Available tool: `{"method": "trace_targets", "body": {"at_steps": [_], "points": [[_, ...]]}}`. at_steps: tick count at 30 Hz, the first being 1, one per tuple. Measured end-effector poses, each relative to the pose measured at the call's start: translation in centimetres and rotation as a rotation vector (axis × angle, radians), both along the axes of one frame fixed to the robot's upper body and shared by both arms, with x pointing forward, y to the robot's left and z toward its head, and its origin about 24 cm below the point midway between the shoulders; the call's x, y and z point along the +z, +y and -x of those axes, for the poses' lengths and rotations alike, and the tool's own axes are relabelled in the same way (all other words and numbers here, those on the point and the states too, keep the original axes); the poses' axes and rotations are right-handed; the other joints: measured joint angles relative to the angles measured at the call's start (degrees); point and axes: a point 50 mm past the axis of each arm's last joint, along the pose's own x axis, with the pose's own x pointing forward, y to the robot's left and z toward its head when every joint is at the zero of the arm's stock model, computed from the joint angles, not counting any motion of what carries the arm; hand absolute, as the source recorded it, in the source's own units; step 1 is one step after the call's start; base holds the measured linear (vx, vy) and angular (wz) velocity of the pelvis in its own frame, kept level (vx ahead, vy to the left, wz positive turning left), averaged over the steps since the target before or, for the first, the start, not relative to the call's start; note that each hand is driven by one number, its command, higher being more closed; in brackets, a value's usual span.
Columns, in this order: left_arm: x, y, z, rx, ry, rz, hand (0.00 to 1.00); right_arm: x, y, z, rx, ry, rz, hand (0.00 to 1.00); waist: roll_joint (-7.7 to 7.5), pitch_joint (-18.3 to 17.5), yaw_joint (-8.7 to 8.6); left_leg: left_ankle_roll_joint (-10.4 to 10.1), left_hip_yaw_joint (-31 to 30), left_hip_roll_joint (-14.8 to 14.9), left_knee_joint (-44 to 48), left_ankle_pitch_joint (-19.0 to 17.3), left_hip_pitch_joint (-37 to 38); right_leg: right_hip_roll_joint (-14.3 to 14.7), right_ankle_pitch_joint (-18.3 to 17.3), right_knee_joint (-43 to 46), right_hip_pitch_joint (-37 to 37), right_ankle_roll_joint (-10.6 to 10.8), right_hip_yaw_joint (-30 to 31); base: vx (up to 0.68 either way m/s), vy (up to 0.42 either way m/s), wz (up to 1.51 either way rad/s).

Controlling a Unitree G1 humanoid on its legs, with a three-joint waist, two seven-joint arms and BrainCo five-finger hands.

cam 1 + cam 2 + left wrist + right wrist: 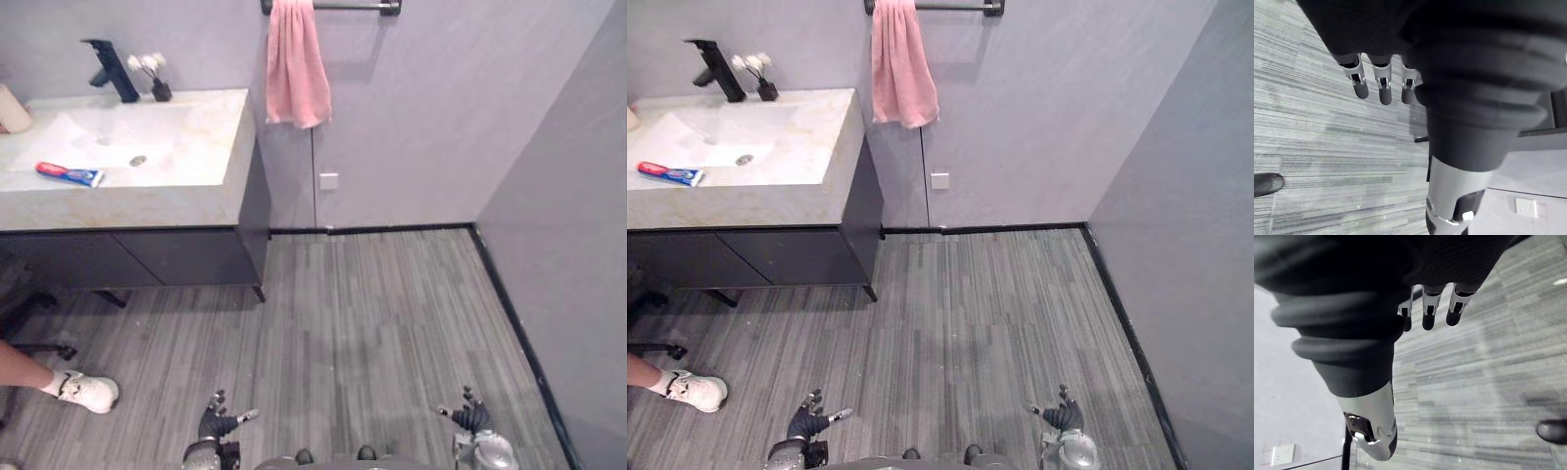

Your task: Organize washtable

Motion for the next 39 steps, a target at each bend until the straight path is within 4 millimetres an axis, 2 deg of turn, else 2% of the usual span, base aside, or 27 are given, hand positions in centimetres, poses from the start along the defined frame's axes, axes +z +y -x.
{"method": "trace_targets", "body": {"at_steps": [4,13,17,19,21,22,23,24,25,27,30,31,32,33,34,35,36,37,38,39], "points": [[0.5,0.0,-0.6,-0.022,-0.039,-0.001,0.00,0.2,-0.1,-0.2,0.064,0.011,0.026,0.00,0.87,0.42,-0.14,-0.21,0.14,-0.10,0.09,-0.13,0.84,-0.17,0.00,-0.37,0.92,0.01,0.01,0.08,-0.003,-0.05],[0.9,-0.1,-1.1,-0.042,-0.063,-0.014,0.00,0.7,0.2,-1.1,0.139,-0.009,0.050,0.00,1.15,0.68,-0.50,-1.54,0.11,0.04,2.28,-1.22,0.40,-0.35,-0.35,0.20,1.09,0.47,0.07,0.00,-0.008,-0.01],[1.1,-0.6,-1.4,-0.041,-0.083,-0.003,0.00,0.9,0.1,-1.5,0.141,-0.014,0.052,0.00,2.06,1.19,-0.49,0.65,0.28,0.33,4.49,-4.04,-1.52,-0.16,-1.73,1.02,-0.62,0.18,0.31,-0.07,-0.012,-0.01],[1.1,-0.7,-1.3,-0.039,-0.085,0.000,0.00,0.9,0.4,-1.7,0.153,-0.016,0.052,0.00,2.37,1.23,-0.48,0.60,1.07,0.46,5.68,-5.15,-2.68,-0.17,-2.33,2.28,-2.09,0.31,1.06,-0.10,0.022,-0.25],[1.2,-0.7,-1.0,-0.033,-0.087,-0.003,0.00,1.1,0.7,-2.3,0.164,-0.029,0.048,0.00,2.29,1.34,0.17,1.13,2.76,0.64,9.08,-8.33,-4.85,-0.86,-7.49,10.61,-7.09,1.88,1.69,-0.05,0.040,-0.44],[1.4,-0.6,-0.9,-0.033,-0.091,-0.005,0.00,1.0,0.8,-2.3,0.165,-0.029,0.049,0.00,1.16,1.98,0.08,1.82,3.29,-0.18,10.94,-10.34,-5.18,-2.32,-10.98,17.64,-10.27,2.80,1.53,-0.01,0.047,-0.21],[1.4,-0.6,-0.8,-0.032,-0.090,-0.006,0.00,1.0,0.8,-2.3,0.166,-0.026,0.050,0.00,0.90,2.16,-0.01,2.02,3.25,-0.67,11.48,-11.09,-5.18,-3.05,-12.05,20.95,-11.23,2.85,1.29,0.04,0.054,-0.07],[1.3,-0.6,-0.8,-0.034,-0.087,-0.005,0.00,1.1,0.8,-2.2,0.164,-0.027,0.053,0.00,0.78,2.50,-0.26,2.53,3.12,-1.13,12.46,-12.11,-4.79,-4.26,-12.68,29.02,-14.21,3.24,0.34,0.13,0.053,0.08],[1.4,-0.6,-0.9,-0.040,-0.088,-0.010,0.00,1.2,1.0,-2.3,0.167,-0.035,0.053,0.00,0.58,3.32,-0.80,3.39,2.42,-1.04,13.43,-13.05,-4.08,-5.03,-11.77,38.16,-18.20,3.85,-0.60,0.16,0.047,0.17],[1.5,-0.3,-1.2,-0.049,-0.090,-0.027,0.00,1.2,1.4,-2.4,0.163,-0.038,0.047,0.00,0.42,3.92,-1.50,3.79,1.53,-0.66,13.65,-14.33,-1.55,-6.20,-14.56,43.27,-21.83,2.89,-2.34,0.23,0.016,0.18],[2.1,-0.3,-2.7,-0.047,-0.129,-0.038,0.00,1.4,1.2,-2.8,0.166,-0.050,0.053,0.00,1.47,4.64,-1.58,2.21,0.31,2.02,13.00,-15.15,0.92,-5.39,-14.60,36.43,-25.57,2.43,-5.66,0.42,-0.057,0.26],[2.5,-0.3,-3.7,-0.053,-0.155,-0.041,0.00,1.6,1.3,-3.2,0.169,-0.059,0.055,0.00,1.76,4.86,-1.83,1.26,-0.88,3.31,11.64,-15.07,2.34,-4.00,-12.65,30.98,-27.54,2.12,-6.28,0.36,-0.096,0.36],[2.5,-0.2,-3.8,-0.052,-0.159,-0.045,0.00,1.6,1.3,-3.3,0.170,-0.063,0.056,0.00,1.66,4.83,-2.03,0.26,-1.50,3.62,10.86,-14.98,2.95,-3.45,-10.32,27.74,-28.12,1.85,-6.14,0.50,-0.150,0.44],[2.8,-0.1,-4.2,-0.050,-0.175,-0.057,0.00,1.8,1.3,-3.4,0.173,-0.073,0.058,0.00,0.89,4.71,-2.26,-1.24,-2.08,3.66,9.93,-15.10,4.13,-3.08,-5.79,23.12,-28.36,1.12,-5.47,0.55,-0.199,0.52],[2.8,0.0,-4.4,-0.047,-0.177,-0.060,0.00,2.2,1.1,-3.4,0.176,-0.088,0.069,0.00,-0.09,4.66,-3.05,-3.21,-3.69,4.32,9.73,-16.24,5.85,-3.18,1.16,22.84,-28.03,-2.30,-5.05,0.65,-0.242,0.51],[2.8,-0.4,-4.6,-0.050,-0.182,-0.049,0.00,2.6,0.8,-4.0,0.180,-0.105,0.082,0.00,2.25,4.92,-3.40,-5.12,-4.85,6.52,11.53,-15.46,5.27,-2.36,-0.83,25.58,-28.30,-3.40,-7.75,0.54,-0.226,0.47],[2.9,-0.4,-4.7,-0.051,-0.186,-0.050,0.00,2.8,0.8,-4.3,0.183,-0.118,0.083,0.00,2.24,4.87,-3.71,-6.19,-5.26,6.88,13.61,-14.54,4.20,-2.43,-2.74,25.66,-27.85,-3.33,-7.92,0.52,-0.240,0.34],[3.0,-0.7,-5.1,-0.051,-0.194,-0.044,0.00,3.1,0.8,-4.6,0.187,-0.135,0.084,0.00,2.95,5.30,-3.84,-6.60,-6.05,7.47,21.92,-12.36,1.28,-2.03,-4.51,24.92,-25.78,-4.10,-8.95,0.54,-0.270,0.36],[2.9,-0.9,-5.1,-0.048,-0.194,-0.035,0.00,3.0,1.0,-4.5,0.192,-0.131,0.082,0.00,3.37,5.67,-3.76,-6.18,-6.31,8.54,31.46,-8.56,-2.20,-1.29,-5.25,22.57,-22.28,-4.75,-9.63,0.66,-0.321,0.30],[2.7,-1.1,-4.7,-0.042,-0.187,-0.024,0.00,2.8,1.4,-4.4,0.217,-0.121,0.074,0.00,3.47,6.07,-2.86,-5.36,-6.17,11.06,44.10,-4.69,-6.74,0.05,-5.28,17.98,-16.05,-5.00,-9.78,0.55,-0.248,0.17]]}}
